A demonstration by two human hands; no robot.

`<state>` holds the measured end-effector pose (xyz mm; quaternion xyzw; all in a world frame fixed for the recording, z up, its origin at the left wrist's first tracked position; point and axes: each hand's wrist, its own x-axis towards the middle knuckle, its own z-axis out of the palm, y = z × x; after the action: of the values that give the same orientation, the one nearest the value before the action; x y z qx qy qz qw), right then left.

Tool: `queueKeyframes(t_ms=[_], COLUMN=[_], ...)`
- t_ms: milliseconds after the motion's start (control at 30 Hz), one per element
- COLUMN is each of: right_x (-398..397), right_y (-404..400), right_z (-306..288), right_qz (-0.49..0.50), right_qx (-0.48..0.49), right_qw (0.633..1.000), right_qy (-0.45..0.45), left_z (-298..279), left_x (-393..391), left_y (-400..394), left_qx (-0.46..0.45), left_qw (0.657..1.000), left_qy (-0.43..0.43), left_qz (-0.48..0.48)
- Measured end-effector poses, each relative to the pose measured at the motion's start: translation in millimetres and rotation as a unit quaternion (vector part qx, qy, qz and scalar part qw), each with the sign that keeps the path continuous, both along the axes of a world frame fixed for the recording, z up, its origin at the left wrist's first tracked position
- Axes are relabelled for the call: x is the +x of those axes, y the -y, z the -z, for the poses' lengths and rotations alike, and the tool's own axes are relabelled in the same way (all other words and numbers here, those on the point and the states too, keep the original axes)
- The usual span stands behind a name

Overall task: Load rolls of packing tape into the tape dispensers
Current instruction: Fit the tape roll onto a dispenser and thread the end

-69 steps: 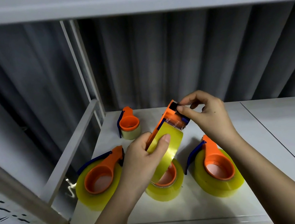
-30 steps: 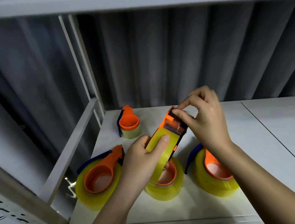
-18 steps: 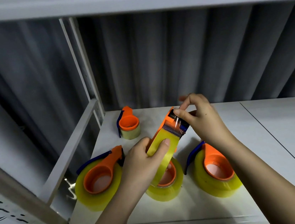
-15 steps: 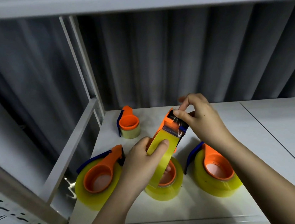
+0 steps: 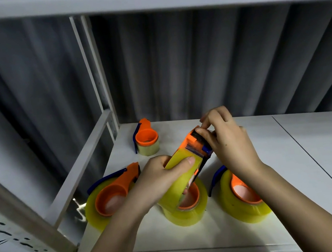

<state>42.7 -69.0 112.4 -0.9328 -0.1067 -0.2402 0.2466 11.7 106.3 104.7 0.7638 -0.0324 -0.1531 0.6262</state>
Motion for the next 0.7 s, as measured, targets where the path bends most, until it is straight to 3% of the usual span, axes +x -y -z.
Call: queueKeyframes(t_ms=[200,700], right_x=[1.7,10.2], right_y=[-1.8,5.3], right_z=[-1.7,-4.5], right_qz=[0.008,-0.04], right_qx=[0.006,0.144], right_qw=[1.0,0.988], right_qy=[0.017,-0.041], left_z=[1.9,1.9], left_x=[3.1,3.9], left_y=[-2.5,4.1], left_qx=[-0.036,-0.037], left_qw=[0.997,0.997], left_qy=[-0.037,-0.074], left_qz=[0.053,0.001])
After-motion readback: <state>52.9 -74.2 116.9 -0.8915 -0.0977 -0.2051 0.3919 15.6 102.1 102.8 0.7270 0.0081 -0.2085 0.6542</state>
